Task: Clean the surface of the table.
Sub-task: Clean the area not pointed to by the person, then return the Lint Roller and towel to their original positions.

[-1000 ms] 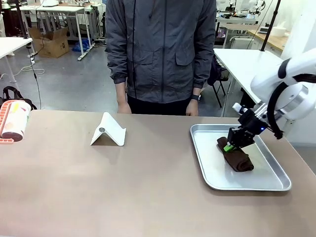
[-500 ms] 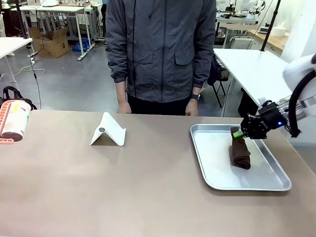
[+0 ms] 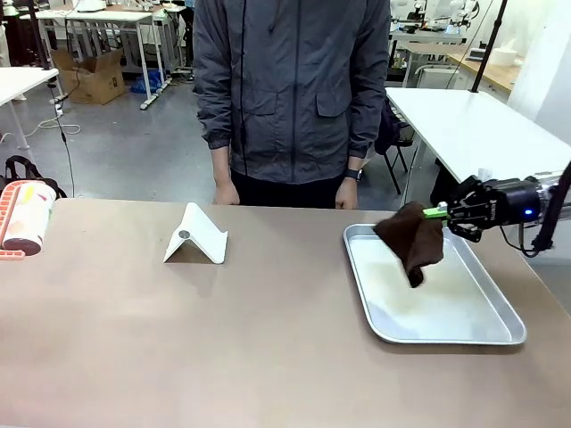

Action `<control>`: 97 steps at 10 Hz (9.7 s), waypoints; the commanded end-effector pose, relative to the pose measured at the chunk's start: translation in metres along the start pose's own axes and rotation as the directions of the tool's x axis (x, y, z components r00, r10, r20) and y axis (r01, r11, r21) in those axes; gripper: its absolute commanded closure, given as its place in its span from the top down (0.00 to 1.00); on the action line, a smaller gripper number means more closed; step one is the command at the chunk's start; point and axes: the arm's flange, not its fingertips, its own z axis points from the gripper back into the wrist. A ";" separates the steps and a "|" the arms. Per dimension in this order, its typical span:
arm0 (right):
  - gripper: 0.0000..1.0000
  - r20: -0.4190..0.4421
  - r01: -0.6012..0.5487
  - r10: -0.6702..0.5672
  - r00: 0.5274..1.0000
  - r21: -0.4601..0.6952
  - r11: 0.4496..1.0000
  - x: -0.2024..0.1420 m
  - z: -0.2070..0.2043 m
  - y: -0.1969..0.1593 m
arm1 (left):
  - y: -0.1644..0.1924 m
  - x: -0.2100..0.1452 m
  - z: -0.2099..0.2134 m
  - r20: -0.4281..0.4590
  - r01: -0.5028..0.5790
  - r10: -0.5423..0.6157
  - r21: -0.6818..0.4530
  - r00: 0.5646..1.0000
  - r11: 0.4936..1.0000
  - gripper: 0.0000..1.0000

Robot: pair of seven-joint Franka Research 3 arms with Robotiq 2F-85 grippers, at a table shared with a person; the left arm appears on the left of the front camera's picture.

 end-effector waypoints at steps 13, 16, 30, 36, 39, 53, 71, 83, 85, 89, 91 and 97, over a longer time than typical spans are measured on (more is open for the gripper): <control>0.00 0.110 0.051 -0.074 0.991 0.201 0.978 -0.076 0.089 -0.008 | -0.004 -0.001 -0.001 0.005 -0.013 0.013 -0.001 1.000 1.000 0.21; 0.00 0.110 0.051 -0.074 0.991 0.201 0.978 -0.076 0.089 -0.008 | -0.004 -0.001 -0.001 0.005 -0.013 0.013 -0.001 1.000 1.000 0.21; 0.09 0.125 0.070 -0.101 0.987 0.229 0.971 -0.070 0.084 -0.009 | -0.002 0.002 -0.003 0.064 -0.067 0.068 -0.012 0.996 0.998 0.21; 0.09 0.048 0.101 -0.100 0.994 -0.012 0.995 0.001 -0.085 0.098 | -0.120 0.098 -0.150 -0.236 -0.010 0.058 0.199 0.970 0.980 0.21; 0.09 0.028 0.110 -0.106 0.994 -0.213 0.971 0.018 -0.211 0.107 | -0.173 0.120 -0.245 -0.236 0.037 0.085 0.468 0.968 0.883 0.21; 0.09 0.273 0.253 -0.088 0.958 -0.657 0.710 0.059 -0.249 0.014 | -0.105 0.152 -0.389 -0.174 -0.017 0.210 0.731 0.962 0.683 0.21; 0.09 0.273 0.253 -0.088 0.958 -0.657 0.710 0.059 -0.249 0.014 | -0.027 0.208 -0.389 -0.153 -0.060 0.265 0.755 0.952 0.653 0.21; 1.00 0.255 0.248 -0.103 0.961 -0.642 0.725 0.060 -0.248 0.014 | -0.012 0.209 -0.391 -0.150 -0.067 0.281 0.770 0.948 0.635 1.00; 1.00 0.241 0.242 -0.109 0.964 -0.635 0.733 0.061 -0.249 0.013 | -0.015 0.208 -0.387 -0.136 -0.072 0.272 0.768 0.953 0.637 1.00; 1.00 0.178 0.219 -0.137 0.974 -0.609 0.762 0.060 -0.249 0.015 | -0.020 0.205 -0.374 -0.124 -0.082 0.262 0.752 0.957 0.654 1.00; 1.00 0.119 0.189 -0.147 0.982 -0.586 0.788 0.054 -0.241 0.023 | -0.035 0.192 -0.360 -0.138 -0.065 0.235 0.722 0.962 0.689 1.00; 1.00 -0.039 -0.009 -0.007 0.999 -0.401 0.916 -0.037 -0.134 0.082 | -0.114 0.058 -0.218 -0.199 0.079 -0.025 0.267 0.980 0.961 1.00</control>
